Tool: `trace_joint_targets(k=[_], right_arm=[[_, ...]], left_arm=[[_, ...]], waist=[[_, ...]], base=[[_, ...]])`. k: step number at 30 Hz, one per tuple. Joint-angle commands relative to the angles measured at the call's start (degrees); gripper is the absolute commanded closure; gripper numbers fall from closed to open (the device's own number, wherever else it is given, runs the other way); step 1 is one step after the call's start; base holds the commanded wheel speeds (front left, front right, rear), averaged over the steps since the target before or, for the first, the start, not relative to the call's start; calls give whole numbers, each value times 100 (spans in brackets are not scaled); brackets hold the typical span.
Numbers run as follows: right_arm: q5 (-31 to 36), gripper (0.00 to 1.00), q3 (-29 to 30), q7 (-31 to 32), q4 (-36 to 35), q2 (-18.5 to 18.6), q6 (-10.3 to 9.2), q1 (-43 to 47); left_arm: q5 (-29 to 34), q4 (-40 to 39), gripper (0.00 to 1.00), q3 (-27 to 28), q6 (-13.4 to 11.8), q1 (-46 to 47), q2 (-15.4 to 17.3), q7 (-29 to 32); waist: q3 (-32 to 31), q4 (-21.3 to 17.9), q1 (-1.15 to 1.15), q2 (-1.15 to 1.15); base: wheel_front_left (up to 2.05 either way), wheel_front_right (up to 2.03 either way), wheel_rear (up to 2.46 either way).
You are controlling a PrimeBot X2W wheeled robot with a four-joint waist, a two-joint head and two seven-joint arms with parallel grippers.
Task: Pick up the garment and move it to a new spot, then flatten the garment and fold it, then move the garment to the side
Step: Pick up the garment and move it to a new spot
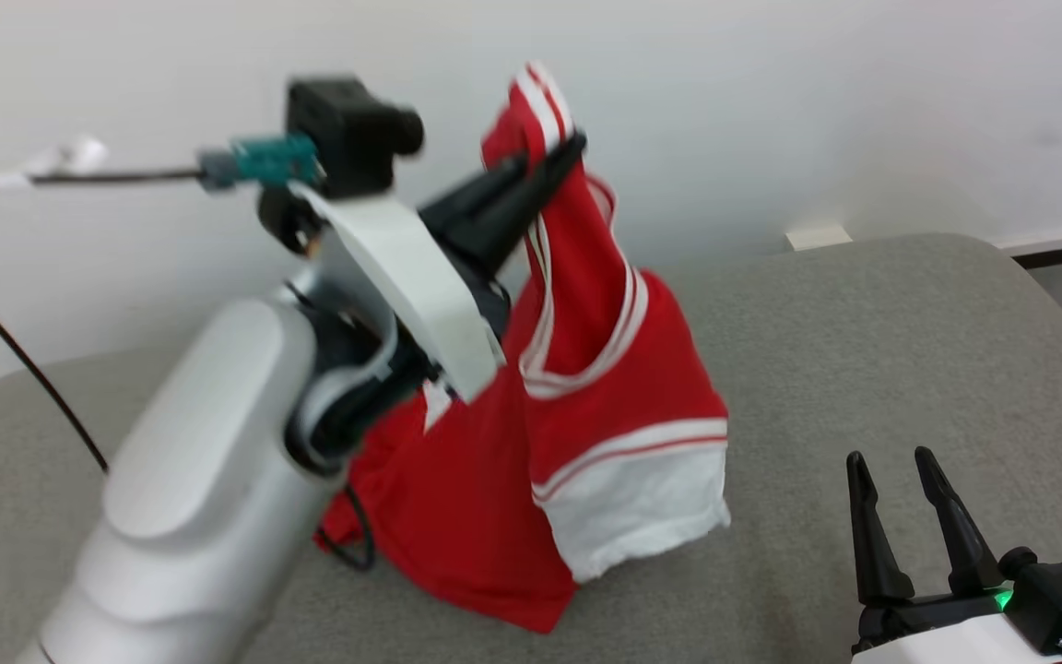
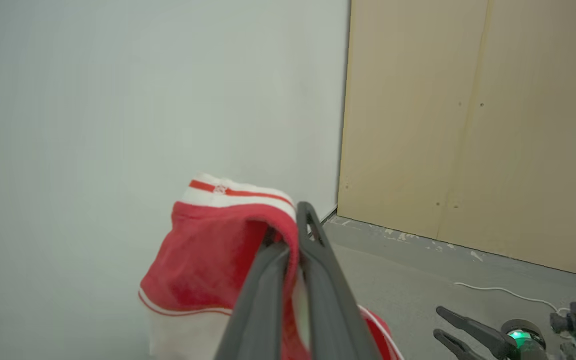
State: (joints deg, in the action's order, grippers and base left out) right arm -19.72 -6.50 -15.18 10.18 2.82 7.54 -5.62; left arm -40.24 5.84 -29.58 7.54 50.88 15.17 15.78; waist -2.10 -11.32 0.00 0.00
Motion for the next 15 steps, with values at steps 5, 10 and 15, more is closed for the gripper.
trace_joint_targets(k=[5,10,15], right_arm=[[79,0,38,5,-7,13,-10,-26],[69,0,-27,5,13,10,-10,-186],[71,0,-169,5,84,14,-11,-346]], left_arm=[[-190,453,100,-463,-11,-746,-276,-444],[8,1411,100,-998,-12,-1120,-580,-1091],[246,2558,100,-1649,-12,-1175,-789,-1761]], waist=[[190,-232,0,0],[420,-315,0,0],[663,-349,0,0]], base=[[0,0,0],[0,0,0],[0,0,0]])
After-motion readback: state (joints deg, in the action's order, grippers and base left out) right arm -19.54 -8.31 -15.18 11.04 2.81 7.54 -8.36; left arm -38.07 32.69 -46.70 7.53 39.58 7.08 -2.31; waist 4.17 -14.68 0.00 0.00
